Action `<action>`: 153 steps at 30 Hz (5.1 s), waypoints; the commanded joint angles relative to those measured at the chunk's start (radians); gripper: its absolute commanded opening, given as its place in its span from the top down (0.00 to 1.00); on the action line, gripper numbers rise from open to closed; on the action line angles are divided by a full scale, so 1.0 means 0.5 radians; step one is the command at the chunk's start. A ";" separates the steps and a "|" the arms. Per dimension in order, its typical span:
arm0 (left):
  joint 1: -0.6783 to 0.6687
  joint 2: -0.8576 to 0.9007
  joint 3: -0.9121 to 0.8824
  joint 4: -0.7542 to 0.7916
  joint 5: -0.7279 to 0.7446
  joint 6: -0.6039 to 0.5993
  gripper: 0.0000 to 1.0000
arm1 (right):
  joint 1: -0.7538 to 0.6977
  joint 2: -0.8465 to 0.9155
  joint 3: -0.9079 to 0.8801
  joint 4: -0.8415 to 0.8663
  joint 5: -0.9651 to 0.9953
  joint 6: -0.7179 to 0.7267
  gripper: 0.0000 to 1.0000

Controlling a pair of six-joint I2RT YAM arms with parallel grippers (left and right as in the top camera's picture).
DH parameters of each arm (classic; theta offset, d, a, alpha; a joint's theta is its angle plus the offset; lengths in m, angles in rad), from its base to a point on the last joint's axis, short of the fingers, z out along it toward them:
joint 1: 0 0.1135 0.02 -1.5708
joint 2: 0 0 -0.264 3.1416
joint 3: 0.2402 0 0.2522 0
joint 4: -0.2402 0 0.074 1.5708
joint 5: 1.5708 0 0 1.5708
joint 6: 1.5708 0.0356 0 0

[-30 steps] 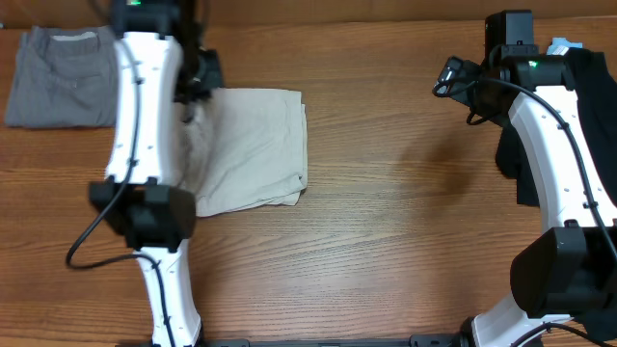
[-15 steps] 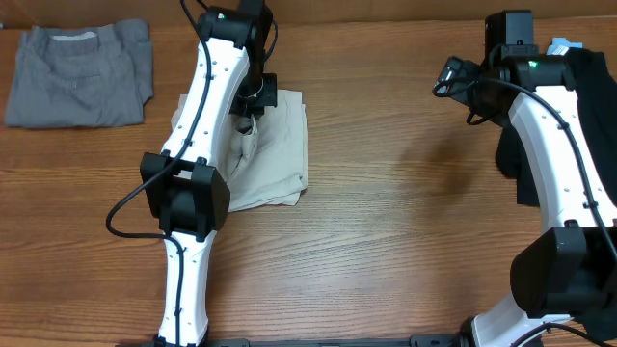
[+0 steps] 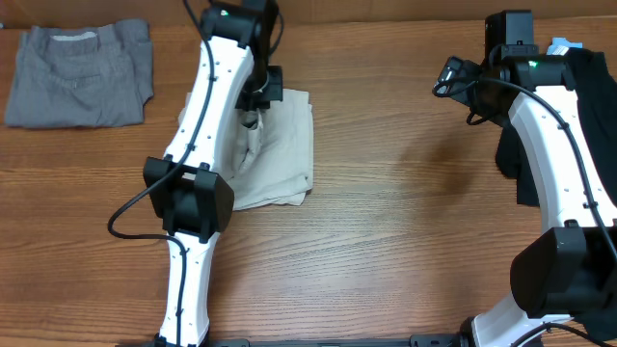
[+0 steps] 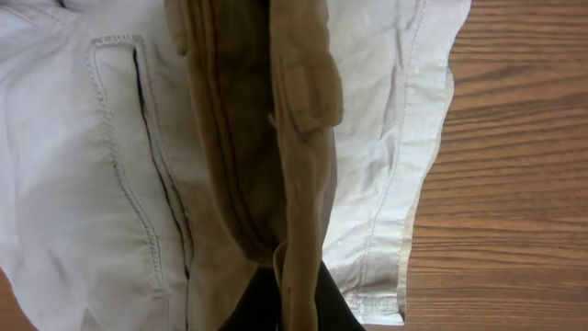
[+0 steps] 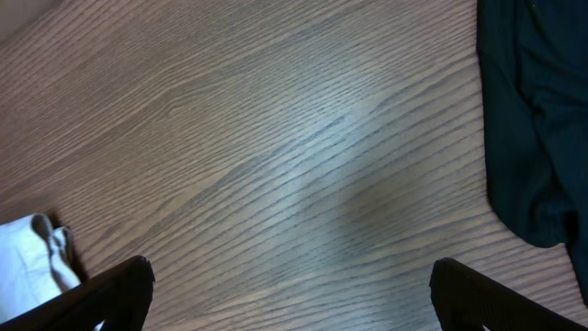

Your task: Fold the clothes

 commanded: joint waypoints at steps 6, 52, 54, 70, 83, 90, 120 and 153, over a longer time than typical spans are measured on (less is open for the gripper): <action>-0.101 0.159 0.044 0.047 0.167 -0.041 0.96 | -0.007 -0.027 0.034 0.004 -0.008 0.008 0.00; -0.304 0.165 -0.627 0.224 0.564 0.069 0.96 | -0.007 -0.027 0.034 0.005 -0.008 0.008 0.00; -0.298 0.150 -0.545 0.168 0.565 0.112 0.96 | -0.007 -0.027 0.034 0.005 -0.008 0.008 0.00; 0.215 0.076 0.320 -0.190 0.546 0.263 0.00 | -0.007 -0.027 0.034 0.005 -0.008 0.008 0.00; 1.029 0.077 -0.212 -0.186 1.039 0.768 0.00 | -0.008 -0.027 0.034 0.004 -0.008 0.008 0.00; 1.118 0.077 -0.780 0.060 1.230 0.956 0.00 | -0.008 -0.027 0.034 0.004 -0.008 0.009 0.00; 0.914 0.077 -0.878 0.609 0.845 0.425 0.96 | -0.008 -0.027 0.034 0.005 -0.008 0.008 0.00; 1.279 0.076 0.272 0.787 -0.079 0.481 0.96 | -0.008 -0.027 0.034 0.005 -0.008 0.009 0.00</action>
